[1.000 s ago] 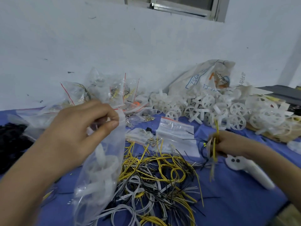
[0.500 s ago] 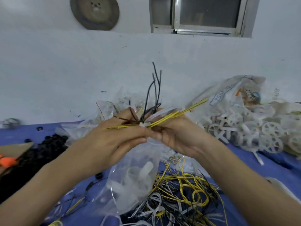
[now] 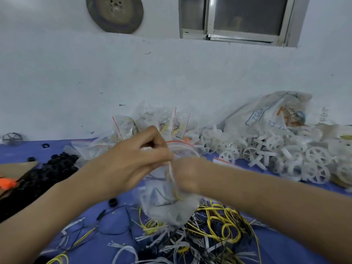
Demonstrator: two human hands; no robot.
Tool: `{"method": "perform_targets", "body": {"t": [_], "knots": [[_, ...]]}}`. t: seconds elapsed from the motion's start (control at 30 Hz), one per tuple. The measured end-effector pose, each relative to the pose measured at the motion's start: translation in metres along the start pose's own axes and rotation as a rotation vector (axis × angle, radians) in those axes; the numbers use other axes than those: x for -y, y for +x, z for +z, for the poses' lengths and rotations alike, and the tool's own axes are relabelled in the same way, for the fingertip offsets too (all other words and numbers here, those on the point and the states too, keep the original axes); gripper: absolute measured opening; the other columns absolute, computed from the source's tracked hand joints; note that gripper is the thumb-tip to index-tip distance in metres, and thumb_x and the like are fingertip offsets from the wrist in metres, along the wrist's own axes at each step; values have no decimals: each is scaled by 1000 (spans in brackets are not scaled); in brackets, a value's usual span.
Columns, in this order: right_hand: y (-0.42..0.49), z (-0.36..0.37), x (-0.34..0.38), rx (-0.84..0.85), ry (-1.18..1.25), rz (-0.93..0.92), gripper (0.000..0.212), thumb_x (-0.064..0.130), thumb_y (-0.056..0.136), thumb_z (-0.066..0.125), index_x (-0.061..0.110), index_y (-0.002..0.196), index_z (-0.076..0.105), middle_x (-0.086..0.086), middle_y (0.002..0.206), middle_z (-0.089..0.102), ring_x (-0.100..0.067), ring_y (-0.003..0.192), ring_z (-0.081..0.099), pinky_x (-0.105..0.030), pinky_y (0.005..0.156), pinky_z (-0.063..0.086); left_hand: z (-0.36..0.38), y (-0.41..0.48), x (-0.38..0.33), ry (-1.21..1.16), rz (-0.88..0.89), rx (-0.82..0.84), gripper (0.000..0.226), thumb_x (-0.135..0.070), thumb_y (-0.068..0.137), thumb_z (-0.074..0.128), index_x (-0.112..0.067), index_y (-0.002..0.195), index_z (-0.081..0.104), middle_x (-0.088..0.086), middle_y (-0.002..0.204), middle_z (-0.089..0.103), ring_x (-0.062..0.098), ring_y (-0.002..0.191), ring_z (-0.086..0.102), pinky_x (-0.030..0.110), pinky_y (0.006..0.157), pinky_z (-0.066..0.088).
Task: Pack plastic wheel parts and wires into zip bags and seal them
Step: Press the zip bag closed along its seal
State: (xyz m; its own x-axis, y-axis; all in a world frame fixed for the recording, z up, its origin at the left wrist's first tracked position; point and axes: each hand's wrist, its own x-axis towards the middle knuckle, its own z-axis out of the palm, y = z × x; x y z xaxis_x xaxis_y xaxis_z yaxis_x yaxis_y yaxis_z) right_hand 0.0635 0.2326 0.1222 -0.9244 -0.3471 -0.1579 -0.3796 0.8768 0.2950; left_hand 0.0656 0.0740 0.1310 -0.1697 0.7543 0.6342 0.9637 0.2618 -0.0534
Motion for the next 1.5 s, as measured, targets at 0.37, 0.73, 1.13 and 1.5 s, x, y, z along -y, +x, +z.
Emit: {"method": "perform_targets", "body": {"t": [0.37,0.73,1.13,1.5], "knots": [[-13,-41,-29,384,312,74,15,11,92,57,9,104,64,-2,83,66,-29,87,67,-35,80,54,-24,-1,23,102,-34,-29,24,-29,91,52,-12,85,67,2,85,57,23,75,61,35,66,45],[-13,-31,-21,137,1163,-204,23,13,96,51,1,114,60,-9,122,63,-24,103,66,-32,93,53,-12,-8,31,-45,-108,-93,23,-34,86,59,-14,82,68,-1,87,58,20,83,65,36,72,48],[-19,26,-47,-184,673,-103,20,20,85,68,1,86,74,-6,79,72,-4,64,61,-17,66,47,-16,-46,64,-214,-502,23,13,-29,75,71,-37,68,63,-10,80,62,4,69,57,14,65,43],[-68,-40,-97,-761,797,-123,24,6,80,70,24,95,68,-2,69,72,-13,66,69,-25,70,53,-72,-8,44,-386,-545,120,49,-30,63,73,-39,111,63,-4,63,57,3,52,50,11,55,41]]}}
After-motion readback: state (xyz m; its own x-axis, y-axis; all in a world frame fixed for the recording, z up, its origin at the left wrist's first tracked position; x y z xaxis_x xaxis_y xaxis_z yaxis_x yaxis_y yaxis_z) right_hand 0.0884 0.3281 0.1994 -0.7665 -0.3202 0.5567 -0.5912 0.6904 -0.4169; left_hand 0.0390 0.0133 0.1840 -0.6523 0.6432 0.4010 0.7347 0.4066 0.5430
